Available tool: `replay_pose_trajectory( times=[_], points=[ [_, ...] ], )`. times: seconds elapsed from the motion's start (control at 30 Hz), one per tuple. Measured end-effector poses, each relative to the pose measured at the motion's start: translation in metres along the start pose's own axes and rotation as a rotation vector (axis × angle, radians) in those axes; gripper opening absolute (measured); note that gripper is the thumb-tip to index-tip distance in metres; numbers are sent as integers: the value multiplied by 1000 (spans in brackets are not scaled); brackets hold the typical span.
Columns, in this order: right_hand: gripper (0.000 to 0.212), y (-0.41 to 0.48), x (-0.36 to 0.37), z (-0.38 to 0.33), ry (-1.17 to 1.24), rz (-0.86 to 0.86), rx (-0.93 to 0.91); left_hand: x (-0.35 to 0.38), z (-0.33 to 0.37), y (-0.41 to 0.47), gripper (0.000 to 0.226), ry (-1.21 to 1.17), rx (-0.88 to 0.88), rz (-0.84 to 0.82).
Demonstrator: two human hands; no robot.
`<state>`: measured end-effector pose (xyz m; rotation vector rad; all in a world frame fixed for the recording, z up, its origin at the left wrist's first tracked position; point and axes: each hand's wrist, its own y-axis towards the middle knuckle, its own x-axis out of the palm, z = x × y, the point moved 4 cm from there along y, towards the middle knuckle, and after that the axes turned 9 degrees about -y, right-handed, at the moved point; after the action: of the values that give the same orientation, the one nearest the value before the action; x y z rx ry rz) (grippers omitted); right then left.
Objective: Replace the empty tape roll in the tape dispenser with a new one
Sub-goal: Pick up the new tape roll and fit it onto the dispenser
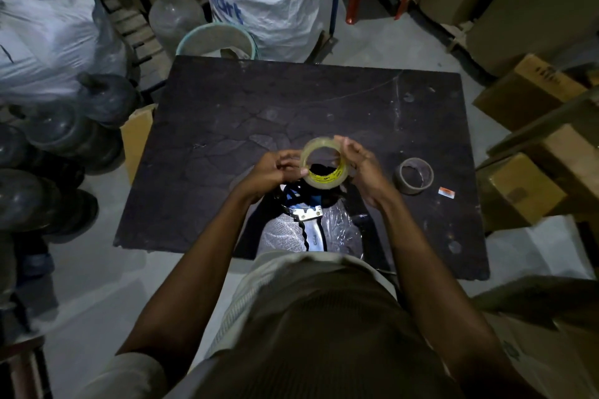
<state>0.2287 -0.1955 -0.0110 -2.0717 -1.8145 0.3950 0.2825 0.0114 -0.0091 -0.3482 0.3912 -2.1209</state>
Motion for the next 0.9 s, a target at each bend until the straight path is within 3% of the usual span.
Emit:
replay_pose_trajectory(
  times=[0.13,0.27,0.33,0.43,0.63,0.9],
  points=[
    [43,-1,0,9,-175,55,-49,3,-8,2,60,30,-40,109],
    [27,9,2,21,-522,222,-68,6,-18,4,50,324,-10,154],
    [23,12,1,20,-717,272,-58,8,-19,3,50,578,8,175],
    [27,18,-1,17,-863,273,-61,9,-29,3,72,846,14,193],
    [27,29,3,18,-926,261,-14,9,-18,-8,56,967,66,318],
    [31,32,15,7,-1075,179,-86,4,-16,-1,42,940,59,300]
  ],
)
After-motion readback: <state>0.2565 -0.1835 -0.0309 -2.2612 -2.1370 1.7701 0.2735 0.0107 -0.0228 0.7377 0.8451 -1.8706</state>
